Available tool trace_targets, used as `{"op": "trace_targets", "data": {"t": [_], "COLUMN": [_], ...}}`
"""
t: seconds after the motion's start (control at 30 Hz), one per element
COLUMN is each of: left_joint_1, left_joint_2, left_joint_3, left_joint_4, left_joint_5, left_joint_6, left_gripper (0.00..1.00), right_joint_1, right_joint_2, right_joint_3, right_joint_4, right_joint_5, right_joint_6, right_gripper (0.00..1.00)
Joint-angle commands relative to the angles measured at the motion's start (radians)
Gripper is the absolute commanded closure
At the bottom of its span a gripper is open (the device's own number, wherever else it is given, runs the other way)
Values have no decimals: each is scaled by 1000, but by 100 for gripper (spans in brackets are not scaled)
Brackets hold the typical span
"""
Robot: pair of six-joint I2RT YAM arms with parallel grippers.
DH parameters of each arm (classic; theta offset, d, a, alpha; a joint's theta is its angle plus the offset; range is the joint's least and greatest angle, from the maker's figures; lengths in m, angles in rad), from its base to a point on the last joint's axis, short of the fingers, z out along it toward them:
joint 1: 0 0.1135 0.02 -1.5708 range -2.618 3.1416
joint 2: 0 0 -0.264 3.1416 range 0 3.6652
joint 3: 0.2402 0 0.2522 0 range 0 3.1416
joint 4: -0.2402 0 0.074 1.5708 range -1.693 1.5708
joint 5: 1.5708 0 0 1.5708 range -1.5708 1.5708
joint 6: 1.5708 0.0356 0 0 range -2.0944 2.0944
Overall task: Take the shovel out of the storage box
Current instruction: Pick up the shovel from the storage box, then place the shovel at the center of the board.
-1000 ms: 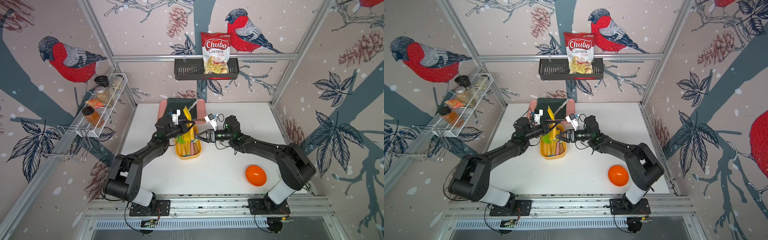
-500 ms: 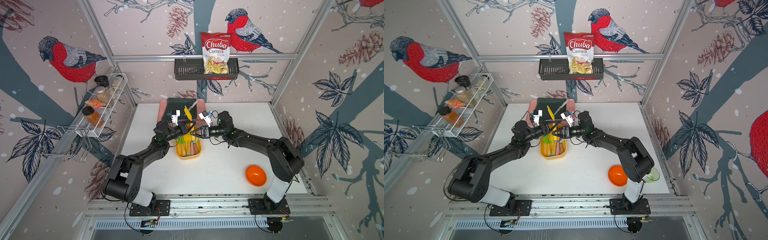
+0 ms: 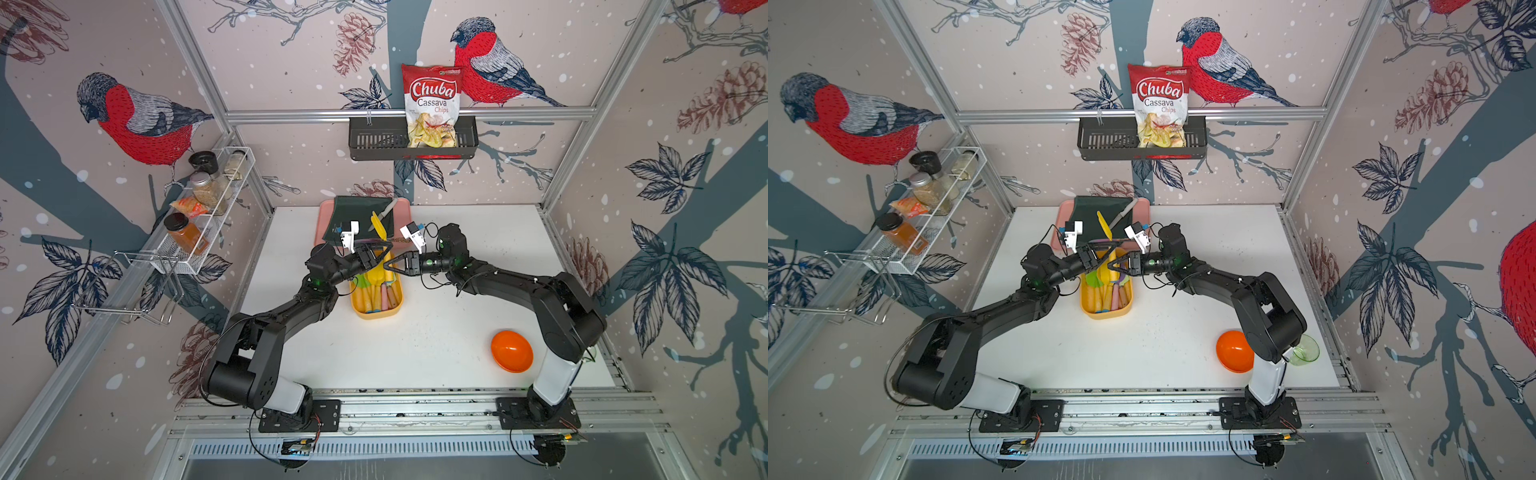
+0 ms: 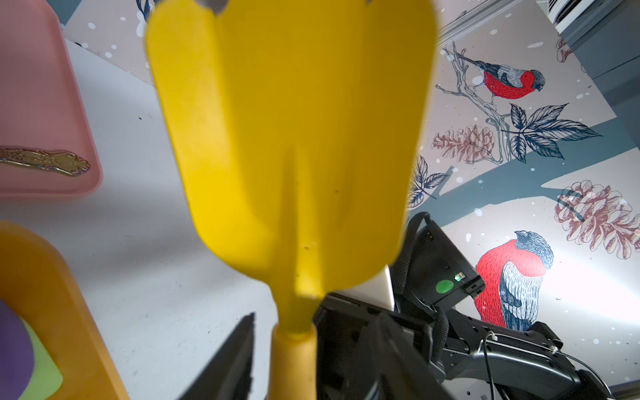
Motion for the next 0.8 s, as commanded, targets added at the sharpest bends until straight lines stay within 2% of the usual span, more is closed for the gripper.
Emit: {"op": "trace_targets", "data": {"t": [0.0,0.2,0.33,0.37,0.43,0.77], "left_joint_1": [17,16,-11,-26,-54,-61], "left_joint_2": [-53,-177,-175,-167,-142,-98], "left_joint_3": [1,85,176,197,230,204], "left_joint_4": [-121,-623,-871,-913,-977,-947], "left_joint_5": [-81,-318,-451,-489,-537,-481], "left_joint_6": [17,192,310,336,369,349], "left_gripper": [1,2,2,2,2,2], "right_joint_1": [-22,-22,64,85,115,150], "right_joint_2": [-84,-211,-177,-151,-91,53], "right_joint_3": [-4,-1,27,42,61,156], "right_joint_4": [-188,-688,-935,-976,-1023,-1089], "right_joint_5": [139,575,926,980,1017,1004], "right_joint_6": [-118,-251,-259,-257,-244,-183], "right_gripper": [84,84,84,84,84,82]}}
